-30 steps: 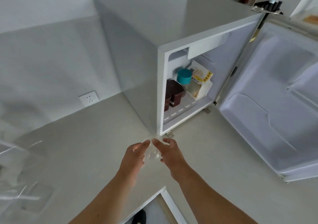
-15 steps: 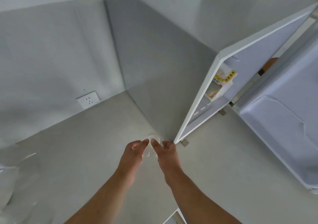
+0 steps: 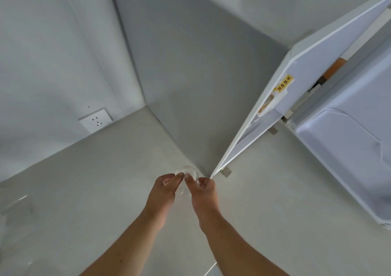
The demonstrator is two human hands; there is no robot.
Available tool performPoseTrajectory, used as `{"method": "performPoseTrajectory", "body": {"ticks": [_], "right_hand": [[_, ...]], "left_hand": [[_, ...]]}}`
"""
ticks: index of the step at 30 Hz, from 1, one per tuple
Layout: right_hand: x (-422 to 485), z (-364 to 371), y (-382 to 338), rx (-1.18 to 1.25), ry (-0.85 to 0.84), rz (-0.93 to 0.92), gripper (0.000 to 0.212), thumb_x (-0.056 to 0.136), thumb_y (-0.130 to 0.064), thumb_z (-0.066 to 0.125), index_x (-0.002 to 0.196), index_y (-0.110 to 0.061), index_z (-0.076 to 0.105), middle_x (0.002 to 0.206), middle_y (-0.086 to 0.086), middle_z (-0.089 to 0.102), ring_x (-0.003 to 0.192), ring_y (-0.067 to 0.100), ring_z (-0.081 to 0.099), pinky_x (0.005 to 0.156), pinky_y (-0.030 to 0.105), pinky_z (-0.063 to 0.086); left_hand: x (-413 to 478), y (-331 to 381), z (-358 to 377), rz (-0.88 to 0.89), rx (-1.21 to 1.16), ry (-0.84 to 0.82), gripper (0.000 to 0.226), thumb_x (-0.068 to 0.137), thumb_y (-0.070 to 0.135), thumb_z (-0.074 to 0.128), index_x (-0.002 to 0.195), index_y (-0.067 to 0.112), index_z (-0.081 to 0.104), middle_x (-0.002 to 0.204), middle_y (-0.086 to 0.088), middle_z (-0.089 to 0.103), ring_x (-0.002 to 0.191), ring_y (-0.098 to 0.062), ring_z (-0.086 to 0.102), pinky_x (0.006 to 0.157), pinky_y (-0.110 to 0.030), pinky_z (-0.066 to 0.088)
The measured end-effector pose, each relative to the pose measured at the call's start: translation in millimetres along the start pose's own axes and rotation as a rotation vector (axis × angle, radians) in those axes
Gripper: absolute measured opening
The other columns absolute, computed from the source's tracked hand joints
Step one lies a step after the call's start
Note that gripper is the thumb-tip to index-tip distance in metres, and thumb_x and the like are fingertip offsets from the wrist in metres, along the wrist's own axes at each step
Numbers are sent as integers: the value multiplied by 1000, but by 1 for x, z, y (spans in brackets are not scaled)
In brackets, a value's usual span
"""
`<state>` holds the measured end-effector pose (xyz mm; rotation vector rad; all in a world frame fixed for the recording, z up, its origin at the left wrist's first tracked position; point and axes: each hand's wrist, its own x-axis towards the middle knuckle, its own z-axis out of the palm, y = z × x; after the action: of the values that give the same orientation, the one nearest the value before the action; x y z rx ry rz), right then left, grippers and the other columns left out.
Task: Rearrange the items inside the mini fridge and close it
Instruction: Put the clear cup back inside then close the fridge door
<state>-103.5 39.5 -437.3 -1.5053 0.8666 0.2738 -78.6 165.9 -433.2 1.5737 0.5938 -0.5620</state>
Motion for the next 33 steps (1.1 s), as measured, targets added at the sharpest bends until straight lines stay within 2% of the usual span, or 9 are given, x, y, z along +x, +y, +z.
{"method": "performPoseTrajectory", "body": {"ticks": [2, 6, 8, 14, 18, 23, 28, 30, 33], "right_hand": [[2, -1, 0, -22, -2, -21, 64, 79, -65, 76, 109, -12, 55, 99, -6, 58, 82, 13, 58, 70, 26, 45], [2, -4, -3, -58, 16, -7, 63, 81, -66, 75, 123, -22, 56, 123, -4, 63, 109, 15, 62, 89, 33, 49], [2, -5, -3, -67, 4, -3, 63, 80, -69, 73, 122, -26, 53, 126, -7, 61, 112, 14, 60, 89, 32, 47], [-2, -18, -10, -103, -23, -22, 79, 82, -72, 70, 139, -20, 50, 136, -8, 55, 124, 17, 55, 94, 32, 43], [-15, -52, -20, -224, -20, -126, 59, 83, -72, 67, 115, -23, 61, 115, -11, 66, 101, 8, 63, 75, 24, 45], [-34, -119, -45, -374, 99, -303, 33, 90, -61, 65, 102, -30, 66, 104, -14, 69, 97, 6, 65, 79, 26, 49], [-66, -190, -83, -547, 233, -549, 39, 87, -67, 56, 108, -36, 67, 106, -23, 63, 108, 0, 55, 88, 24, 48], [-82, -215, -105, -602, 282, -649, 46, 83, -72, 48, 110, -39, 66, 104, -30, 58, 110, -3, 52, 85, 17, 42], [-103, -251, -144, -663, 349, -777, 48, 84, -71, 49, 116, -39, 66, 111, -31, 56, 116, -4, 48, 88, 17, 39]], "left_hand": [[-2, 2, 2, 17, 15, 0, 61, 68, 71, 70, 115, 31, 70, 116, 5, 71, 110, -10, 67, 96, -36, 53], [-7, 7, 5, 58, 58, 43, 36, 79, 68, 70, 98, 38, 75, 106, 15, 74, 102, -2, 66, 79, -27, 48], [-7, 8, 5, 74, 108, 64, 36, 88, 63, 69, 108, 33, 75, 113, 12, 73, 104, -1, 64, 77, -24, 46], [-14, 11, 7, 94, 145, 123, 52, 91, 59, 69, 125, 20, 69, 124, 4, 69, 120, -18, 63, 100, -36, 48], [-29, 26, 14, 204, 341, 225, 37, 90, 57, 67, 94, 21, 70, 84, 8, 70, 86, -19, 69, 69, -34, 48], [-67, 55, 47, 316, 565, 109, 37, 90, 49, 62, 66, 21, 60, 61, 5, 65, 63, -16, 64, 64, -36, 51], [-126, 94, 103, 564, 722, -90, 33, 87, 64, 51, 80, 36, 67, 74, 28, 70, 73, 7, 66, 58, -22, 46], [-152, 116, 124, 731, 748, -117, 28, 90, 64, 50, 94, 44, 68, 80, 35, 69, 83, 18, 63, 64, -14, 46], [-186, 156, 151, 960, 803, -103, 38, 93, 64, 52, 120, 42, 66, 105, 32, 67, 90, 15, 62, 75, -7, 44]]}}
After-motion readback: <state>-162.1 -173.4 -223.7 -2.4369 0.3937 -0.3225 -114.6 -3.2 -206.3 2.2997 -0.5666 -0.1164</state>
